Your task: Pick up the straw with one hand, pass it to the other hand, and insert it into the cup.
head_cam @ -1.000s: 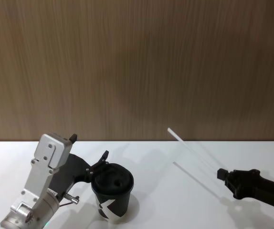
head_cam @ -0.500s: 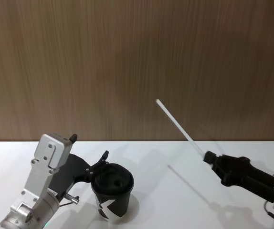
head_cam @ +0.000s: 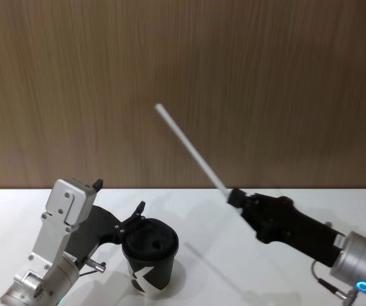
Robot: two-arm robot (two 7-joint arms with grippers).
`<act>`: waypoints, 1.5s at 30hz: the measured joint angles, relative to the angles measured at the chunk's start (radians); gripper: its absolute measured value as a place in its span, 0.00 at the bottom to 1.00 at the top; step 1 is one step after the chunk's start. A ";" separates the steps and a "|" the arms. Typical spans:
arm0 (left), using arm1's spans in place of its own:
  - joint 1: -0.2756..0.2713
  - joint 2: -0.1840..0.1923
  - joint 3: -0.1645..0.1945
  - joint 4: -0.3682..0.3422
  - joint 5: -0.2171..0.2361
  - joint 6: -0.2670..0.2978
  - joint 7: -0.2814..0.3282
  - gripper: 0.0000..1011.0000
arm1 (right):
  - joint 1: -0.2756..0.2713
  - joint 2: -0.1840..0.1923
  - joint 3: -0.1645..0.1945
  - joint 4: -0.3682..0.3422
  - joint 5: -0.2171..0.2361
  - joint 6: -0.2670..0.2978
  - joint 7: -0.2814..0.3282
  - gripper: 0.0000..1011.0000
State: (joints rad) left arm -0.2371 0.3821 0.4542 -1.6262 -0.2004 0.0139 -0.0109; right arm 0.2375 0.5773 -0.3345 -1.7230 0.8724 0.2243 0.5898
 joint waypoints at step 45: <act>0.001 0.000 -0.003 0.000 -0.002 0.000 -0.002 0.99 | 0.115 -0.109 -0.136 0.050 0.008 -0.018 0.002 0.01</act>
State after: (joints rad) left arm -0.2362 0.3819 0.4514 -1.6264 -0.2021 0.0134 -0.0128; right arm 0.3523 0.4688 -0.4705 -1.6732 0.8806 0.2065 0.5920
